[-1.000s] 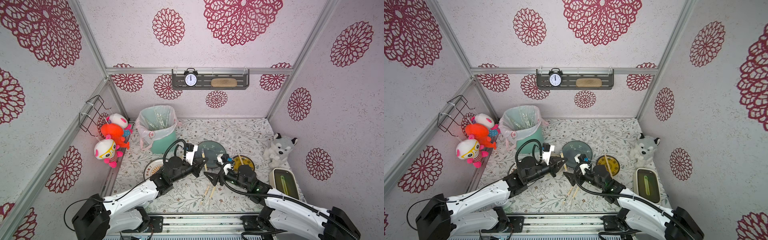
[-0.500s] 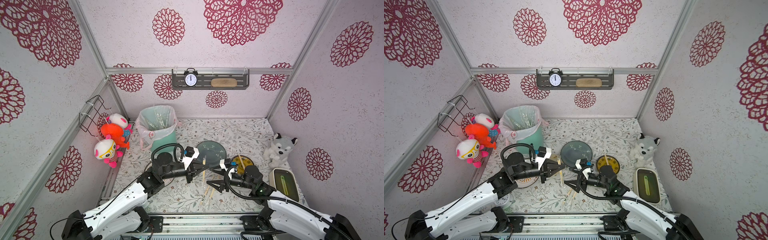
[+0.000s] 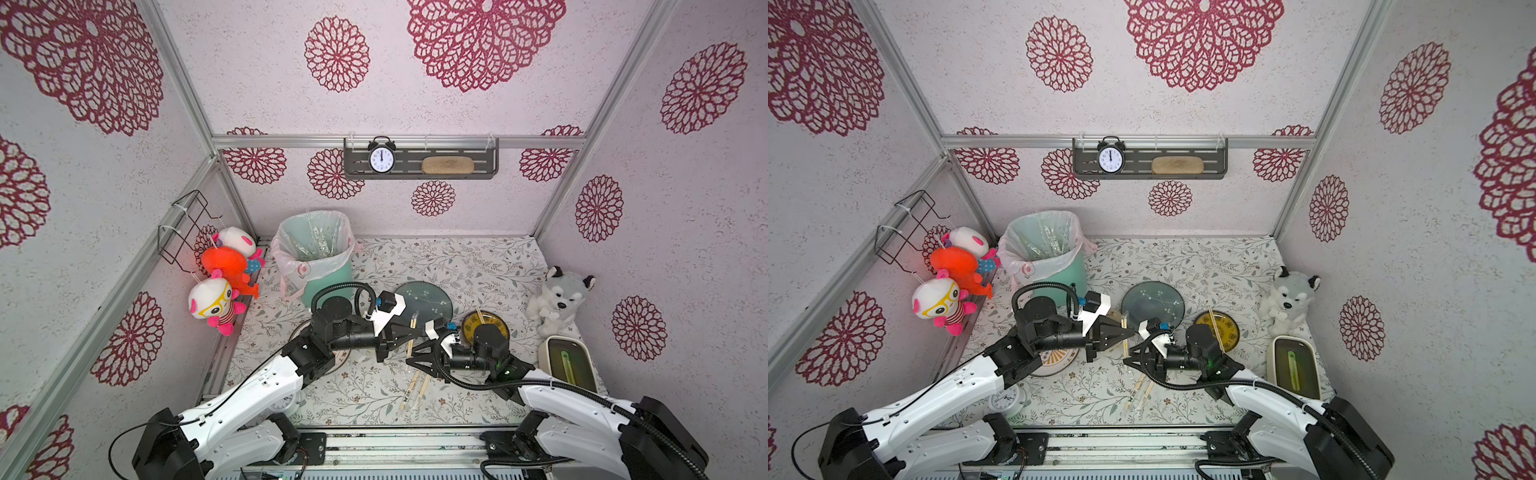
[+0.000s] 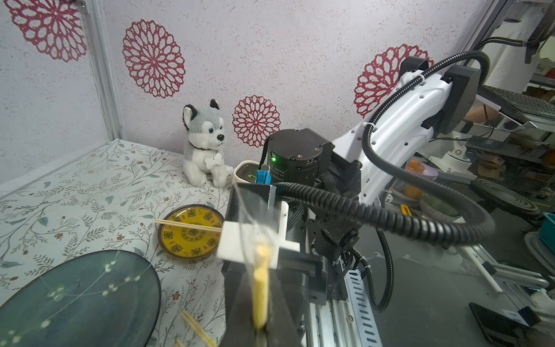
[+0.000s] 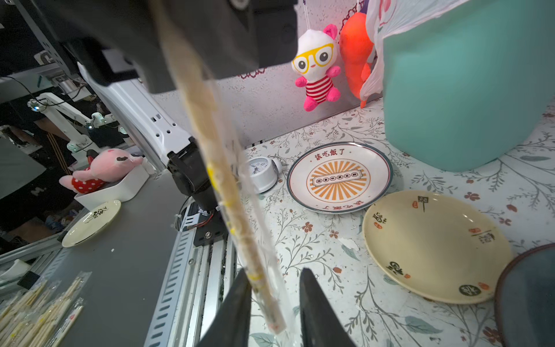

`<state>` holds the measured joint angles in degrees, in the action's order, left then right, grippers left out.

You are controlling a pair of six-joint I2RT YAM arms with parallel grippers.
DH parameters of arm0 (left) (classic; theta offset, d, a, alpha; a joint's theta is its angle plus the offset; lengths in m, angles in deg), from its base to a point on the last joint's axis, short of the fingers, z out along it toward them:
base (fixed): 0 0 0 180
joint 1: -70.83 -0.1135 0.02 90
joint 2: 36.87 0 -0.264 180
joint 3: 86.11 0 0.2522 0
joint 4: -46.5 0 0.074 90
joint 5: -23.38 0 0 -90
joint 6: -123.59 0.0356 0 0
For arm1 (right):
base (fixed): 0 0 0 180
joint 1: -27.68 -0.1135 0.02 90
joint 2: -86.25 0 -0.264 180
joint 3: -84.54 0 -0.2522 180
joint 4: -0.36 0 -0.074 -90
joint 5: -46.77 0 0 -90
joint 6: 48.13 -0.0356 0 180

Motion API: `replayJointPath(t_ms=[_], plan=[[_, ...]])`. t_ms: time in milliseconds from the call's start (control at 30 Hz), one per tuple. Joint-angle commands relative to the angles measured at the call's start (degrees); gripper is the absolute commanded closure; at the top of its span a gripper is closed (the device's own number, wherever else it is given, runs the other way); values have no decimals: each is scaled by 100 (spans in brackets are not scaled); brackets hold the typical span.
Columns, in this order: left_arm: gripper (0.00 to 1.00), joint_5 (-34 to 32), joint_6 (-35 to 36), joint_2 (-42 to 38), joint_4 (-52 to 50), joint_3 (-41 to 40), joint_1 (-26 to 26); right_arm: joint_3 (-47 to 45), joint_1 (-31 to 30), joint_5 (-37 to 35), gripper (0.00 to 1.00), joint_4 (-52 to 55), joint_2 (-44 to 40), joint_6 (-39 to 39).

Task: Remove the packaging of disposable chopsticks
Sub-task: Pick up the disposable chopsticks from the center of the board.

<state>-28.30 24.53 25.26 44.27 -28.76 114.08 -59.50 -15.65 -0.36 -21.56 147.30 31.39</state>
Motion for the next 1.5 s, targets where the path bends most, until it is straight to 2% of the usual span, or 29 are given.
replayJointPath(t_ms=[0,333,433,533,567,633,700,733,833,1000,1133,1333,1467], plan=[[100,217,47,19,450,-45,-137,79,-7,72,75,-377,-66,152],[100,294,-121,89,821,-144,-220,-2,-8,30,90,-711,200,73],[100,281,-122,143,851,-154,-237,-21,1,17,100,-749,240,71],[100,269,-161,150,889,-165,-271,-66,4,-120,100,-741,227,80],[94,247,-210,146,939,-175,-294,-80,-2,-192,100,-728,210,89],[61,278,-321,133,1000,-159,-378,-92,2,-291,100,-577,144,156],[49,281,-445,96,1085,-179,-466,-101,-6,-402,100,-428,70,222],[48,273,-557,89,1264,-222,-518,-106,-8,-435,100,-374,43,237],[53,360,-807,153,1619,-277,-632,-121,-8,-410,100,-325,11,262],[79,469,-847,406,1700,-144,-651,-64,-17,-395,100,-149,46,353],[95,675,-926,477,1865,-147,-651,-60,-17,-401,100,-175,74,362],[100,584,-1092,401,2207,-603,-642,28,-17,-506,100,-122,66,362],[100,324,-1135,388,2241,-963,-615,88,-16,-644,100,-105,-35,325]])
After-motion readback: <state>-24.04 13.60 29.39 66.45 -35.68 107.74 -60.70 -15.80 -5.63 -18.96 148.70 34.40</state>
